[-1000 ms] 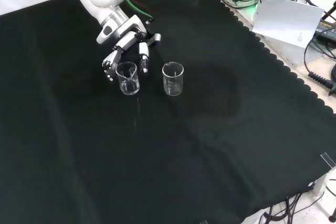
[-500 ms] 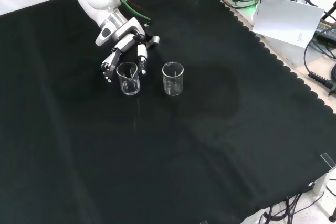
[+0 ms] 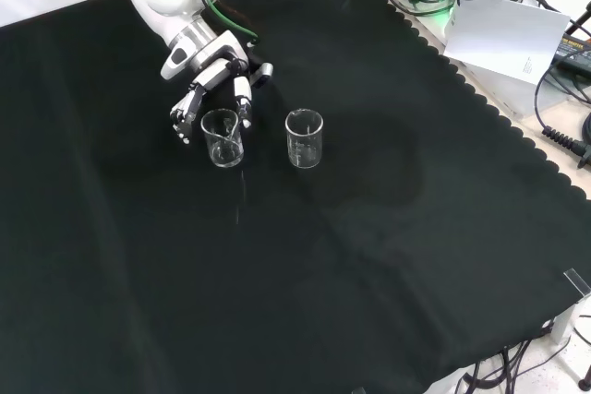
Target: Pick up the beaker on the right.
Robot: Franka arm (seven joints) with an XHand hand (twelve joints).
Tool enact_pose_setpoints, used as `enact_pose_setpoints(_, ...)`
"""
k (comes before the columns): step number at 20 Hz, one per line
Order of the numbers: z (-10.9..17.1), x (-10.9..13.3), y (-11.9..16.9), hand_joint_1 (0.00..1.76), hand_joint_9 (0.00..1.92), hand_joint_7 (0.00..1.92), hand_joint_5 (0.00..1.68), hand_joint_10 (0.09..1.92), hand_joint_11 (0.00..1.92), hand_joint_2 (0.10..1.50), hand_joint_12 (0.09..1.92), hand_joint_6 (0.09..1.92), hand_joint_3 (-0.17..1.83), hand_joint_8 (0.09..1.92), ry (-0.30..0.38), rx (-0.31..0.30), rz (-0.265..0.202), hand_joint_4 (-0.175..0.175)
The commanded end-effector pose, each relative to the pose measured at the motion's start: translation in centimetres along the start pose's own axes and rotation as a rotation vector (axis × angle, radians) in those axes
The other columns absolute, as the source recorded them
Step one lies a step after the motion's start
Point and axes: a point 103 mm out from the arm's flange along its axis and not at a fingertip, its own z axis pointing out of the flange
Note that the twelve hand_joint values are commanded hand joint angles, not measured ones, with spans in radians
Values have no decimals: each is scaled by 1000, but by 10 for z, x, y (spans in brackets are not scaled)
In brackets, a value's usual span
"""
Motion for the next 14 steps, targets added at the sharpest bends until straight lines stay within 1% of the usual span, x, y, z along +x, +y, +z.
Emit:
enact_pose_setpoints(1, 2, -2, 0, 896, 414, 277, 491, 645, 0, 845, 1355, 91, -175, 759, -1, 22, -11, -47)
enact_pose_setpoints(6, 1, 3, 1, 895, 413, 265, 483, 644, 0, 845, 1356, 94, -175, 761, -15, 39, -29, -46)
enact_pose_setpoints(9, 2, 9, 3, 892, 406, 251, 462, 641, 0, 844, 1357, 87, -175, 759, -24, 62, -52, -45)
enact_pose_setpoints(14, 8, 16, 8, 818, 370, 208, 420, 635, 0, 819, 1354, 87, -175, 757, -31, 90, -65, -40)
